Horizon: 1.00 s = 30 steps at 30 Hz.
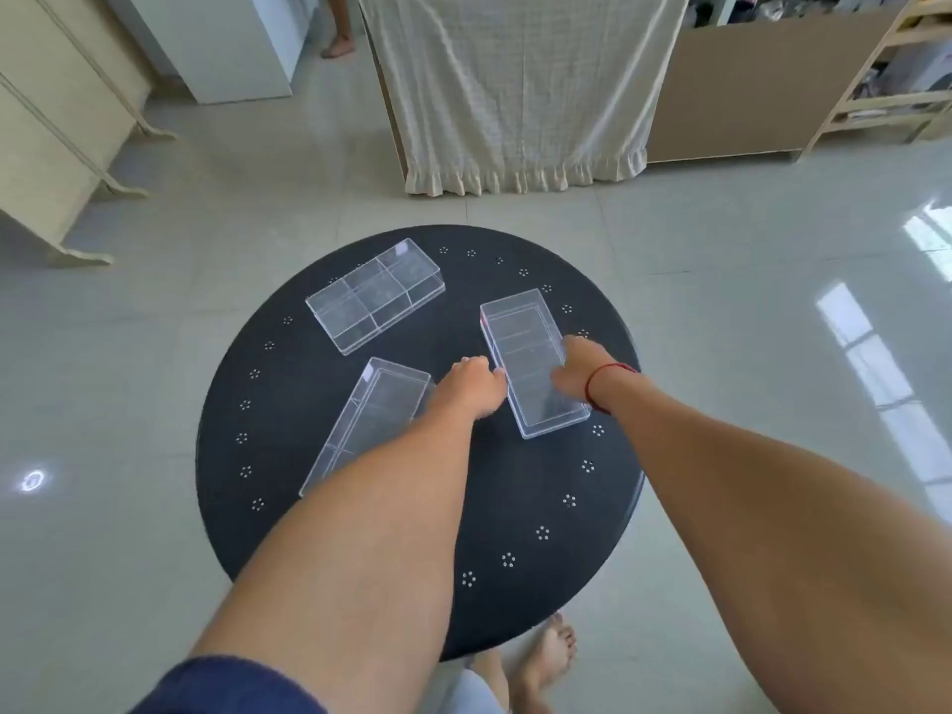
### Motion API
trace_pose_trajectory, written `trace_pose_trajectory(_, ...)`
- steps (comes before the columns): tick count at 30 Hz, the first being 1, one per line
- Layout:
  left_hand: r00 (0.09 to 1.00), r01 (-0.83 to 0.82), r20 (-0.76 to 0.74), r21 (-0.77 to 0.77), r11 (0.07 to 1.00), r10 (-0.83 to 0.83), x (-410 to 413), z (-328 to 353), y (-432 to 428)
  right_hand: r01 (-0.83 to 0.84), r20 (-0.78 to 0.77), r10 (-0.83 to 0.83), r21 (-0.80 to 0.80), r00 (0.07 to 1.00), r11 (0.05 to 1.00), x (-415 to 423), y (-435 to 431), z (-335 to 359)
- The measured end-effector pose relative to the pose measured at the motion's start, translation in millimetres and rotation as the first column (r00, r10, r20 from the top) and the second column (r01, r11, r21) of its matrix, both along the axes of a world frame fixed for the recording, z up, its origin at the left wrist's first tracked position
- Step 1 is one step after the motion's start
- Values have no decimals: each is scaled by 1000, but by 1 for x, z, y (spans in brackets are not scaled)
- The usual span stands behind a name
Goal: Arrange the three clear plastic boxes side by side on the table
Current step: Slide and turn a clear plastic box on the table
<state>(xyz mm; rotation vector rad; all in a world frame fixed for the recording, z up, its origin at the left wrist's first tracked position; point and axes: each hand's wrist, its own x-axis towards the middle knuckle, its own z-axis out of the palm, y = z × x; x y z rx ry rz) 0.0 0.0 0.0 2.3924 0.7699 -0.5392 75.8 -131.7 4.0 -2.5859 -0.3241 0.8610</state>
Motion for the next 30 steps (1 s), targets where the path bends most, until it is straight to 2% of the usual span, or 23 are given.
trace_pose_trajectory(7, 995, -24, -95, -150, 988, 10, -5, -44, -2, 83, -61, -82, 27, 995, 996, -7, -8, -26)
trace_pose_trajectory(11, 993, -8, -120, -200, 980, -17, -4, -43, -7, 145, -87, -143, 27, 986, 989, -5, -10, -36)
trace_pose_trajectory(16, 986, -127, -135, -254, 959, 95, -5, -38, -12, 145, -116, -139, 46, 984, 988, -11, -9, -38)
trace_pose_trajectory(23, 966, -241, 14, -330, 913, 260, -13, -35, -1, 124, -144, -112, 78, 983, 989, -25, 5, -31)
trace_pose_trajectory(25, 969, -200, 81, -298, 933, 234, -11, -29, 7, 122, -171, -107, 80, 979, 989, -29, 9, -31)
trace_pose_trajectory(30, 975, -37, 217, -82, 996, 54, -4, -13, 20, 130, -229, -113, 60, 967, 990, -31, 15, -40)
